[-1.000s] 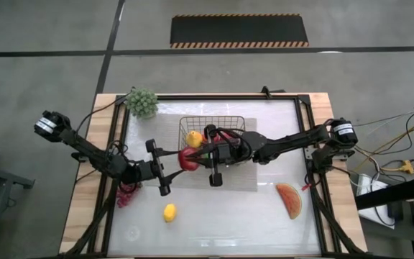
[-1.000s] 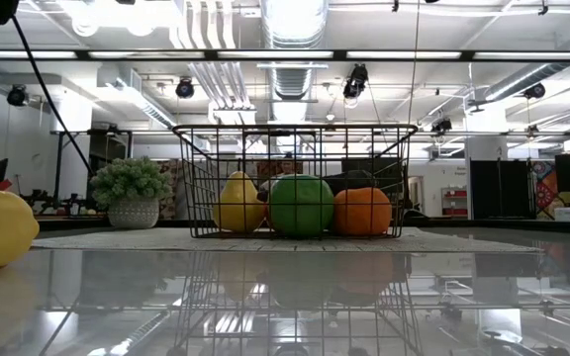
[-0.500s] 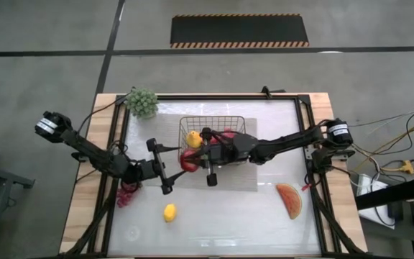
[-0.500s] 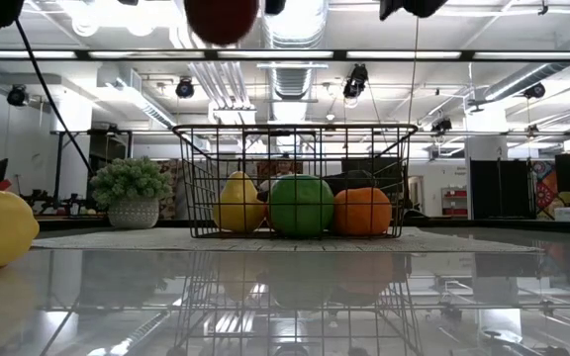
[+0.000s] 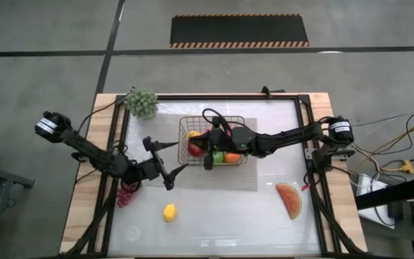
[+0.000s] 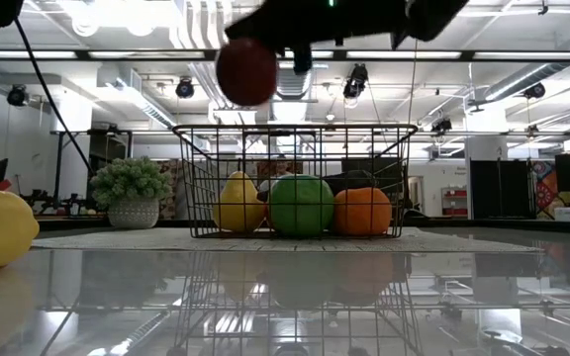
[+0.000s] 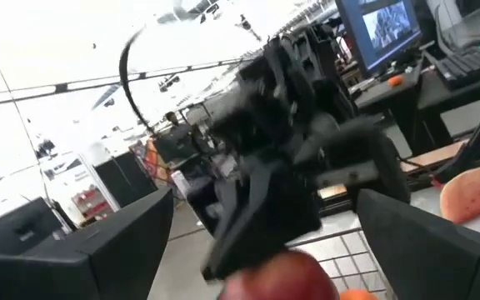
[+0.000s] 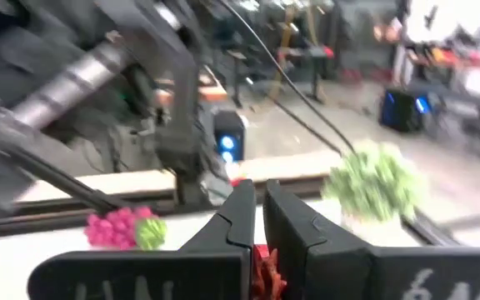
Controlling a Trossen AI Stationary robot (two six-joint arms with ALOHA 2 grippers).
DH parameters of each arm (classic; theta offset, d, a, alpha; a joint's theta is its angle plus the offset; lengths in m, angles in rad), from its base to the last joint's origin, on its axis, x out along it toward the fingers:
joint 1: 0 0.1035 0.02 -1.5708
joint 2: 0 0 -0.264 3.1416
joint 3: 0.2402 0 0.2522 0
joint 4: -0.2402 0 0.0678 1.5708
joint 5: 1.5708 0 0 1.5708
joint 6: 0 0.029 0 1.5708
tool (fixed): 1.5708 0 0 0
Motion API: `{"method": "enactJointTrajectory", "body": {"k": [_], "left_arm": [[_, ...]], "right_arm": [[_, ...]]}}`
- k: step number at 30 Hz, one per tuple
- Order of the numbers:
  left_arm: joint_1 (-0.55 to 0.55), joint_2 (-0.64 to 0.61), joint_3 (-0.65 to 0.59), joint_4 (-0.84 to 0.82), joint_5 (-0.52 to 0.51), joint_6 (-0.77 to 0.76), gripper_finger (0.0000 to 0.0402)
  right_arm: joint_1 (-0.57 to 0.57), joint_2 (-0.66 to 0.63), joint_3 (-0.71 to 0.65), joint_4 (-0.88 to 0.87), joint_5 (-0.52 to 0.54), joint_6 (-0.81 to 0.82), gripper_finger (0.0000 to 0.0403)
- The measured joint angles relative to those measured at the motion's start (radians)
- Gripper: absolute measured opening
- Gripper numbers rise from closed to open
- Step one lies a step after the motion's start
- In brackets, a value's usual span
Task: Build produce basket
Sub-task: Put the pomegranate into the wire basket
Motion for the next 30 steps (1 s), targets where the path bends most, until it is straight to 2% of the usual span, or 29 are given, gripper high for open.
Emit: {"method": "enactJointTrajectory", "body": {"k": [6, 12, 16, 19, 23, 30], "left_arm": [[0.0, -0.027, -0.001, -0.003, -0.002, 0.086, 0.036], [0.0, -0.08, -0.001, -0.001, -0.005, 0.194, 0.036], [0.0, -0.124, -0.001, 0.0, -0.01, 0.194, 0.036], [0.0, -0.139, -0.001, -0.002, -0.057, 0.188, 0.036], [0.0, -0.141, -0.003, -0.002, -0.114, 0.188, 0.036], [-0.001, -0.123, -0.004, -0.009, -0.127, 0.191, 0.036]], "right_arm": [[-0.019, 0.062, -0.045, 0.022, 0.066, 0.119, 0.001], [-0.019, 0.167, 0.003, 0.019, 0.086, 0.151, 0.001], [-0.019, 0.228, 0.049, 0.021, 0.11, 0.151, 0.001], [-0.019, 0.259, 0.069, 0.008, 0.141, 0.155, 0.001], [-0.023, 0.283, 0.083, -0.008, 0.143, 0.202, 0.0011], [-0.025, 0.302, 0.084, -0.023, 0.174, 0.232, 0.0011]]}}
